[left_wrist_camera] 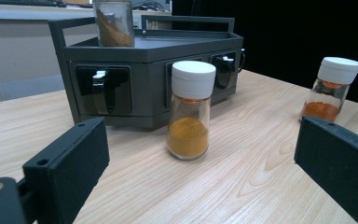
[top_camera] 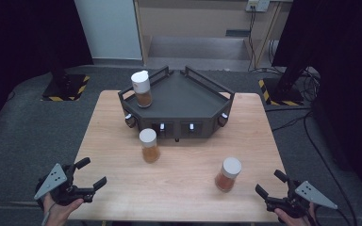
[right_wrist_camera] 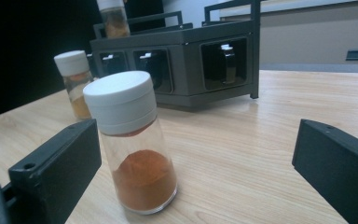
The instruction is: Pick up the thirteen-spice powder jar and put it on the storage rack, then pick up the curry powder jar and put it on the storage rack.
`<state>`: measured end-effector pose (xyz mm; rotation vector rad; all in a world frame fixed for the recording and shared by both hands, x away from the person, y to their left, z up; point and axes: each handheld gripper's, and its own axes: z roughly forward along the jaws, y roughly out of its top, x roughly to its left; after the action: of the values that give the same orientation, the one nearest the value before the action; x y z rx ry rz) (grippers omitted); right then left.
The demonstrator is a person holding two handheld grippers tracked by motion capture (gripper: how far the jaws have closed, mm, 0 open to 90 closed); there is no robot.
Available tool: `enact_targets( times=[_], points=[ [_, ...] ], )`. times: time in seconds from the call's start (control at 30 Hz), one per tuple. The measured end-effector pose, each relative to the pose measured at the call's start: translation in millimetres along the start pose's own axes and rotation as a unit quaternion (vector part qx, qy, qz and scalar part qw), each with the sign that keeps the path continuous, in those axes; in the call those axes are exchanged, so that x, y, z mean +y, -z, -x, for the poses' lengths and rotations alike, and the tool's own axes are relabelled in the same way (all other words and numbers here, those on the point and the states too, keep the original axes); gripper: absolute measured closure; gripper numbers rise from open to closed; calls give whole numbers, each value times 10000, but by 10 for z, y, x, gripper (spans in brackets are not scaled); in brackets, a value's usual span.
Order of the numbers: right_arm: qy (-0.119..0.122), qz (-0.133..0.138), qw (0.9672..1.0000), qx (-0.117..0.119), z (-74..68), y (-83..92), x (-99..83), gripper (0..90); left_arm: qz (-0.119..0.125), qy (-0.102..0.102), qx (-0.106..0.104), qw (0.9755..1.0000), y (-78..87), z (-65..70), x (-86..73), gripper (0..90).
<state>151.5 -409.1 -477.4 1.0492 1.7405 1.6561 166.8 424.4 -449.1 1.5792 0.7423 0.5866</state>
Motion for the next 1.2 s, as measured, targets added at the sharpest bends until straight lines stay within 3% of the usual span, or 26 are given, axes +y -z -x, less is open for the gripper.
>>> enact_targets(
  times=[0.3,0.6,1.0,1.2],
  points=[
    [-87,207,9997,-40,-25,10,-52,25,-135,-208,-45,9997,-22,50,36,20],
    [-1,97,10000,-21,-5,-5,-33,6,-238,-345,-163,9990,-80,91,64,20],
    [89,143,9999,37,-8,19,-31,6,-185,-241,-139,9994,-63,86,44,19],
    [-4,225,9997,59,-10,32,-14,10,-152,-198,-99,9996,-46,85,33,20]
  ],
)
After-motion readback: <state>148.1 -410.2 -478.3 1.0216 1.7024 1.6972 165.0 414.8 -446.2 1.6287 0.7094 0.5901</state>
